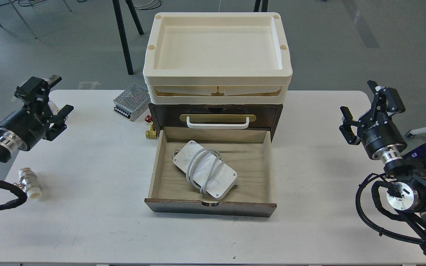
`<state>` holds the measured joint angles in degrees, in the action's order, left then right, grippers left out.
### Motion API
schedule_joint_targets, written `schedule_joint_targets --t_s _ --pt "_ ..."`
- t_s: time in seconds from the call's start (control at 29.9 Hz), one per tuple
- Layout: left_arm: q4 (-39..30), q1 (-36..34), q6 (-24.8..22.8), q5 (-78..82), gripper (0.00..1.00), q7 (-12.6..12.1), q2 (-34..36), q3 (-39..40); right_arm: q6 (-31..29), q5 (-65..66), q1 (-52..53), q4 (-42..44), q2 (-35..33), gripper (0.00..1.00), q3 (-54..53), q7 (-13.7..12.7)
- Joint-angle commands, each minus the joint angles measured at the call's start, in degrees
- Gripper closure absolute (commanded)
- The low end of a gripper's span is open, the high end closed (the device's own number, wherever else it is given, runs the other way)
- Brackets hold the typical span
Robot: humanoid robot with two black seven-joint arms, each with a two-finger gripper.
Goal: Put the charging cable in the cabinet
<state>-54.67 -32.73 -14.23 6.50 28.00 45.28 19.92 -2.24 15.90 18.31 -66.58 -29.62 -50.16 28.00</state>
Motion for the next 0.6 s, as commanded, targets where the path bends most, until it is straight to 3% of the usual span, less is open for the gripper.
schedule_joint_targets --t_s 0.0,0.2,0.57 --pt "1.7 0.1 0.0 -7.1 0.02 0.0 -4.9 2.3 0.0 0.0 0.1 0.0 0.0 0.01 -0.1 0.0" --pt "5.6 0.1 -0.1 -8.1 0.02 0.0 -9.2 6.4 0.0 0.0 0.1 -0.1 0.0 0.01 -0.1 0.0" --pt "9.9 2.7 -3.0 -8.1 0.02 0.0 -13.5 6.4 0.0 0.0 0.1 0.0 0.0 0.01 -0.2 0.0"
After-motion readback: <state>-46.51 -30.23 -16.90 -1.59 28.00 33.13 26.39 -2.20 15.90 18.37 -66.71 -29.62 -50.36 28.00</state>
